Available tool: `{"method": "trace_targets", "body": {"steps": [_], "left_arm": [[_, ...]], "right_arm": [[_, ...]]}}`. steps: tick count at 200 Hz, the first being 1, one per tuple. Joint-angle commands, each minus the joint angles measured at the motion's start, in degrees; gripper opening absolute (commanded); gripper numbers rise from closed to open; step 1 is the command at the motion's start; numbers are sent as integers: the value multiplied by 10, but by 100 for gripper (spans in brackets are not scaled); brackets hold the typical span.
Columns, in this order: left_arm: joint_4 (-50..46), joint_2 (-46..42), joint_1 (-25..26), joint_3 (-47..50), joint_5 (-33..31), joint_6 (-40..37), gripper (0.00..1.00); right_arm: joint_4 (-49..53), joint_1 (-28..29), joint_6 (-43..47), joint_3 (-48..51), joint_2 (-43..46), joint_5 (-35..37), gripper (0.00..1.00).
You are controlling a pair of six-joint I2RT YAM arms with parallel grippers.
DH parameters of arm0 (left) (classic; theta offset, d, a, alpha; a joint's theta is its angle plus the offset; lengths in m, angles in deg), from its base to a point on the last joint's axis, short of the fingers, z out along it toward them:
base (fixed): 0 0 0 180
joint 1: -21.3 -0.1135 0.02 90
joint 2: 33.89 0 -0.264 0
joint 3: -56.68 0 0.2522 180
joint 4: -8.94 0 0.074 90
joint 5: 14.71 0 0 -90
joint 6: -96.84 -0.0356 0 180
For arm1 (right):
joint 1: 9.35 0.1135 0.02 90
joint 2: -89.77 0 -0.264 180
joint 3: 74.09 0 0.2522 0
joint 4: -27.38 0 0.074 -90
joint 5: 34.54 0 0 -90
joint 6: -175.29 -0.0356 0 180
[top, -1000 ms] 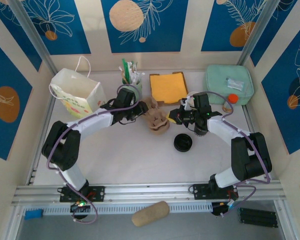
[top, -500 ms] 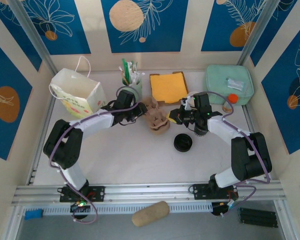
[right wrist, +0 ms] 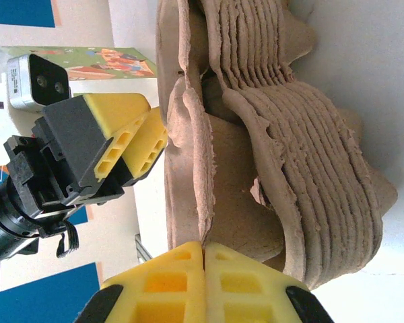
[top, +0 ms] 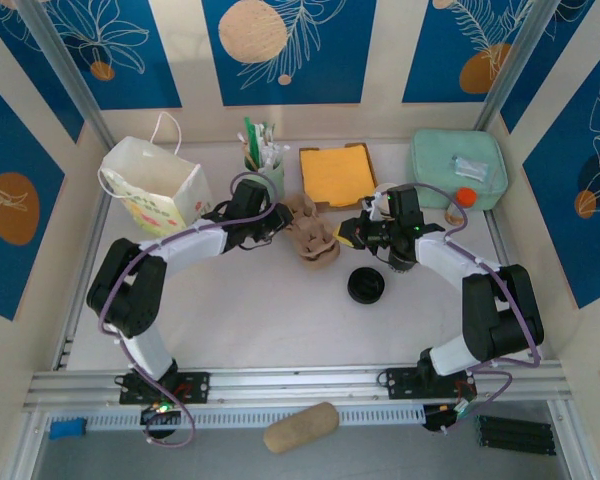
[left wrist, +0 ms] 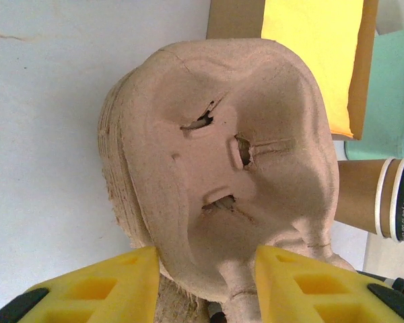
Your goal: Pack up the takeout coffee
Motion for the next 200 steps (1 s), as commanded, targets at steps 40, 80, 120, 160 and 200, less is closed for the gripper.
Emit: {"method": "trace_targets", "body": {"steps": [40, 80, 120, 160, 200], "left_arm": [[53, 11, -9, 6, 5, 12, 31], [93, 10, -9, 25, 3, 17, 20], [120, 12, -9, 35, 4, 18, 11], [130, 5, -9, 37, 7, 12, 0], [149, -5, -9, 44, 18, 19, 0]], "right_arm": [[0, -4, 10, 11, -8, -11, 0], [-3, -5, 8, 16, -11, -13, 0], [-5, -5, 7, 21, -14, -14, 0], [-3, -5, 8, 19, -16, -14, 0], [5, -6, 12, 14, -18, -12, 0]]}}
